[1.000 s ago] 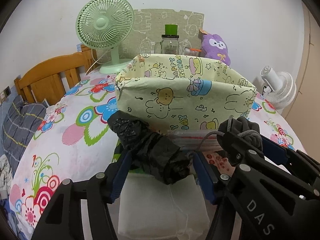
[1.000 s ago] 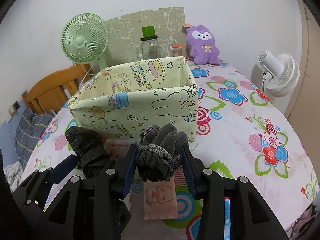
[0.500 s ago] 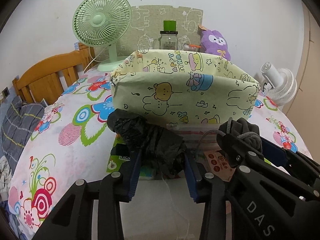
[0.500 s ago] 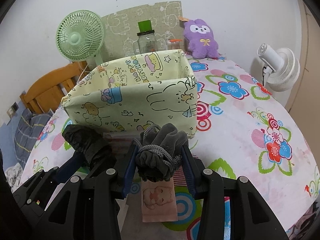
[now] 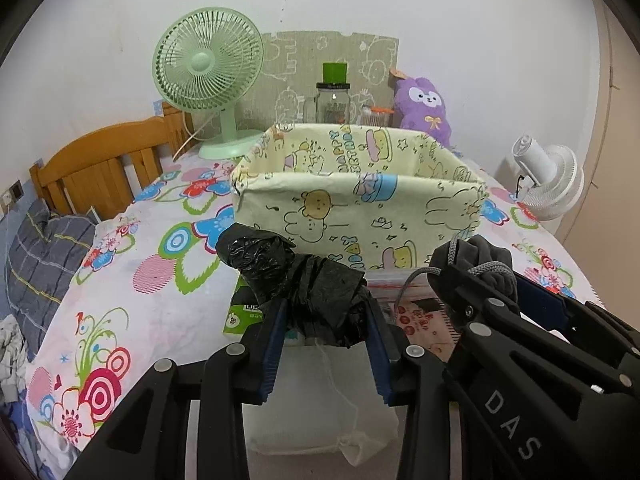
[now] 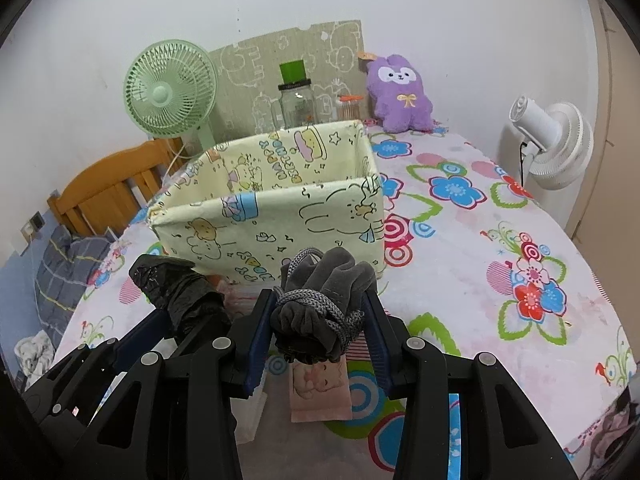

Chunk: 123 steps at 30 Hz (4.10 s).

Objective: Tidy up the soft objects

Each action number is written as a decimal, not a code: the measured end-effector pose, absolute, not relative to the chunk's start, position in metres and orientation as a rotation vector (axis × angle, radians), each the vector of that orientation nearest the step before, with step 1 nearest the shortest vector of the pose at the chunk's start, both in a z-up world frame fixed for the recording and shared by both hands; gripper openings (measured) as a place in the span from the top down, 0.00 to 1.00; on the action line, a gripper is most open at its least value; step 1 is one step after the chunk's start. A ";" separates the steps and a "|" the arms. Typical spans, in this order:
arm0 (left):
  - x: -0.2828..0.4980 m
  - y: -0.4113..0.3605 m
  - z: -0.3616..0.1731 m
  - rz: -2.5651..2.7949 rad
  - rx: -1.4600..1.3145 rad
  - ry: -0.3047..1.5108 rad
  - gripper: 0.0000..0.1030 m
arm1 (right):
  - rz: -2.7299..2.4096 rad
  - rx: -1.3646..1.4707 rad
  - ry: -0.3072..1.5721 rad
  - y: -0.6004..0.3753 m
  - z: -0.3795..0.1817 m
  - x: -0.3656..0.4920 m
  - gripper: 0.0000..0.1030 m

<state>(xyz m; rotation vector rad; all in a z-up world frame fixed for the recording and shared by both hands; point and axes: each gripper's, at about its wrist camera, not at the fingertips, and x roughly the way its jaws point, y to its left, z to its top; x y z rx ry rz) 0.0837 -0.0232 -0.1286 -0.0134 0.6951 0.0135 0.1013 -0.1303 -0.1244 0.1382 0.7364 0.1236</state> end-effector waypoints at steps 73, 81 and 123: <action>0.096 -0.031 -0.019 -0.073 -0.014 0.504 0.63 | 0.139 0.067 0.534 -0.129 -0.012 0.119 0.55; 0.120 -0.032 -0.024 -0.084 -0.008 0.518 0.63 | 0.139 0.074 0.545 -0.131 -0.017 0.143 0.55; 0.221 -0.013 -0.065 -0.039 -0.013 0.667 0.20 | 0.215 0.065 0.668 -0.109 -0.066 0.261 0.55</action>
